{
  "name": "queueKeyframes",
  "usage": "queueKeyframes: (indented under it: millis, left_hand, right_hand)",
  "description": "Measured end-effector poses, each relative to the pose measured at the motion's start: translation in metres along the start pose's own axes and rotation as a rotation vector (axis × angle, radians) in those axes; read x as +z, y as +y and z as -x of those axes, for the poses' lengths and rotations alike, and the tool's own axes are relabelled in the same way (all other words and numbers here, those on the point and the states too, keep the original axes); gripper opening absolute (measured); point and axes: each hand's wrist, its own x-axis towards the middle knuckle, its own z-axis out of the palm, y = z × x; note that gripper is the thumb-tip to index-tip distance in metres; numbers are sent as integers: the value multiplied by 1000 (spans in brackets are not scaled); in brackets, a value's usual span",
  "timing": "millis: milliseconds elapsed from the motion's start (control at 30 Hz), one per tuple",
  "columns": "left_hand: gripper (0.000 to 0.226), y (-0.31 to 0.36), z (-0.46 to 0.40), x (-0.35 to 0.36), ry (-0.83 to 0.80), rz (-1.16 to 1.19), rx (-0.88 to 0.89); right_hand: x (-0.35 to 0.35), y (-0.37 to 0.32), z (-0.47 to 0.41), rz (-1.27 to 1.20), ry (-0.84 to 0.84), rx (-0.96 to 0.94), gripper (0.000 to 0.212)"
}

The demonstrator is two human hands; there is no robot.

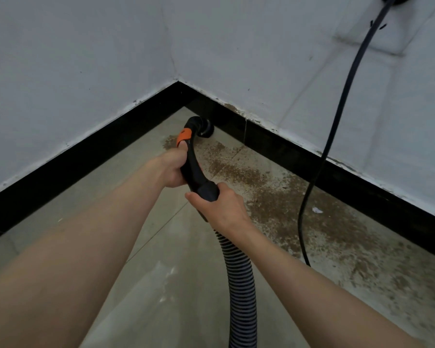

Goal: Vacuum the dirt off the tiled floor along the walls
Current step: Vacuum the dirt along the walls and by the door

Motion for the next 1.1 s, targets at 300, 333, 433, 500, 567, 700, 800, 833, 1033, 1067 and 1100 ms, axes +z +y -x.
queueKeyframes:
  millis: [300, 333, 433, 500, 567, 700, 800, 833, 1033, 1067, 1100]
  left_hand:
    - [45, -4, 6, 24, -33, -11, 14]
    - [45, -6, 8, 25, -40, -21, 12]
    - [45, -13, 16, 30, -59, -50, 3]
    - [44, -19, 22, 34, -67, -41, -12]
    - [45, -24, 27, 39, -77, -36, -24]
    - [46, -34, 37, 50, -99, -39, -39]
    - [51, -39, 42, 55, -118, -26, -42]
    - [54, -40, 44, 56, -120, -19, -42]
    - [51, -34, 47, 40, -72, 35, 11]
    - [51, -32, 46, 34, -50, 41, 30]
    - [50, -31, 44, 26, -24, 43, 47]
  right_hand:
    - [-16, 13, 9, -22, 15, 33, 58]
    - [-16, 14, 13, -34, 16, 36, 56]
    - [-15, 19, 25, -55, 28, 51, 53]
    - [-17, 23, 33, -45, 37, 61, 53]
    - [-21, 27, 41, -38, 42, 61, 53]
    - [-29, 36, 55, 0, 51, 70, 52]
    - [-34, 39, 62, 13, 59, 80, 53]
    - [-35, 39, 64, 14, 65, 79, 53]
    - [-30, 26, 64, 45, 55, 25, 54]
    - [-27, 22, 61, 42, 42, 13, 53]
    - [-22, 18, 59, 40, 27, 1, 53]
